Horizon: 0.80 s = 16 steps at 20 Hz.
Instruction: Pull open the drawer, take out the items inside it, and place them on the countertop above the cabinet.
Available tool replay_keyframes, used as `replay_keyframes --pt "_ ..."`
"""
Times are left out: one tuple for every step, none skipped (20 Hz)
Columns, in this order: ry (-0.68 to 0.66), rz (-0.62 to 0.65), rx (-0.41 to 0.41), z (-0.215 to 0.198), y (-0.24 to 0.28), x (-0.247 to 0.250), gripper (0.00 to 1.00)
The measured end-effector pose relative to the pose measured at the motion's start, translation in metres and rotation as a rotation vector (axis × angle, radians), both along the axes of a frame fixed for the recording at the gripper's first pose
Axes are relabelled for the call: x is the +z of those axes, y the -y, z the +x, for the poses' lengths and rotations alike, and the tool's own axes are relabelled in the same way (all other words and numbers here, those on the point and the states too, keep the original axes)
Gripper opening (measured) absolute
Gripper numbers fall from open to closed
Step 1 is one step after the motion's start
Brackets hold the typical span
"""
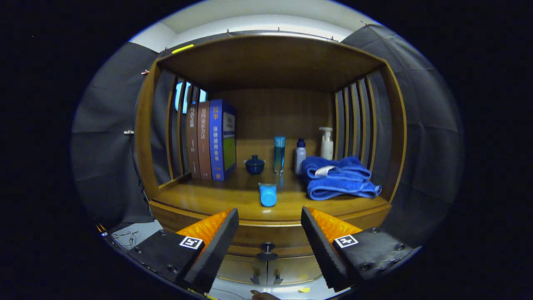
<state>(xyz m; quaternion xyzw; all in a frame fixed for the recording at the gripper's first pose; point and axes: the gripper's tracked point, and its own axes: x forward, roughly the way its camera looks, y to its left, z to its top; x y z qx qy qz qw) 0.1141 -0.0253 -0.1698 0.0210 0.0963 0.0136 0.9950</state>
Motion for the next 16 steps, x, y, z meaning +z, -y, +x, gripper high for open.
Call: replay_keyframes --pt "0.015 -0.004 -0.002 -0.005 0.001 0.013 0.99" --pt "0.029 -0.004 -0.001 -0.011 0.001 0.024 0.99" --pt "0.043 -0.001 0.003 -0.016 -0.001 0.035 0.99" --pt "0.058 0.002 0.008 -0.022 -0.002 0.047 0.99" --pt "0.075 0.004 0.011 -0.028 -0.002 0.058 0.99" --pt "0.089 0.004 0.013 -0.035 -0.002 0.069 0.99" --pt "0.101 0.003 0.014 -0.041 -0.002 0.079 0.99" --pt "0.113 0.001 0.015 -0.047 -0.003 0.088 0.99" --pt "0.118 -0.001 0.016 -0.054 -0.003 0.096 0.99" --pt "0.123 0.0 0.018 -0.059 -0.004 0.103 0.99" --pt "0.128 0.004 0.021 -0.065 -0.004 0.11 0.99" --pt "0.13 0.007 0.022 -0.07 -0.004 0.114 0.99" --pt "0.132 0.01 0.022 -0.075 -0.004 0.12 0.99" --pt "0.133 0.012 0.025 -0.081 -0.003 0.125 0.99" --pt "0.139 0.015 0.024 -0.086 -0.003 0.131 0.99" --pt "0.145 0.018 0.025 -0.091 -0.002 0.136 0.99"
